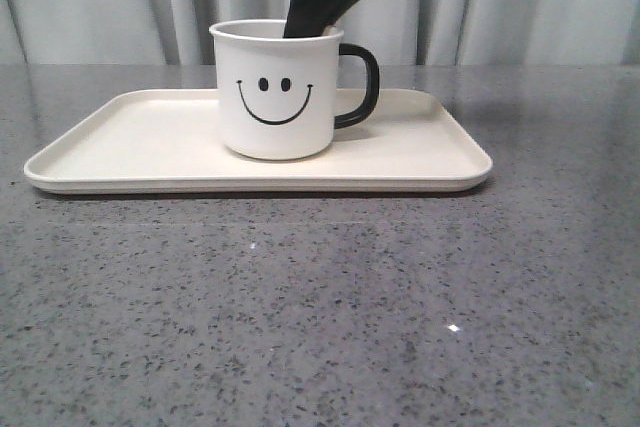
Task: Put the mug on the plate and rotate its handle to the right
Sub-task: 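Lower the turned mug back onto the tray with the right gripper, then open the right gripper and lift it out of the mug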
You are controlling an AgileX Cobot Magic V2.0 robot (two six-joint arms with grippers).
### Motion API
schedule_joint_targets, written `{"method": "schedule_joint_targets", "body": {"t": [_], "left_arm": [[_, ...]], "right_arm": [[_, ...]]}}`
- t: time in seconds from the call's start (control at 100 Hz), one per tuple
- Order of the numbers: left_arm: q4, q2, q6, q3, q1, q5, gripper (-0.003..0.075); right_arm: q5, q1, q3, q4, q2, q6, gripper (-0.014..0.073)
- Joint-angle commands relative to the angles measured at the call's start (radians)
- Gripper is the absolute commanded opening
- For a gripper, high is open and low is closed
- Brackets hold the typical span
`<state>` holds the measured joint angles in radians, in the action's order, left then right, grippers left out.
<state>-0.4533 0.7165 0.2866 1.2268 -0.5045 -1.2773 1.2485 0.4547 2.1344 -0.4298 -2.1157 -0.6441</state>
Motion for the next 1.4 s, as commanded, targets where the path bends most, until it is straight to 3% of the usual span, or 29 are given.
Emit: {"method": "schedule_joint_targets", "body": {"t": [0.0, 1.14, 1.39], "left_arm": [[-0.018, 0.004, 0.007, 0.022, -0.005, 0.018, -0.002], [-0.013, 0.004, 0.007, 0.022, -0.005, 0.018, -0.002], [-0.013, 0.004, 0.007, 0.022, -0.005, 0.018, -0.002]], "right_arm": [[0.087, 0.002, 0.019, -0.03, 0.064, -0.005, -0.0112], [0.087, 0.002, 0.019, -0.031, 0.064, -0.005, -0.0107], [0.087, 0.002, 0.02, -0.031, 0.064, -0.005, 0.0025]]}}
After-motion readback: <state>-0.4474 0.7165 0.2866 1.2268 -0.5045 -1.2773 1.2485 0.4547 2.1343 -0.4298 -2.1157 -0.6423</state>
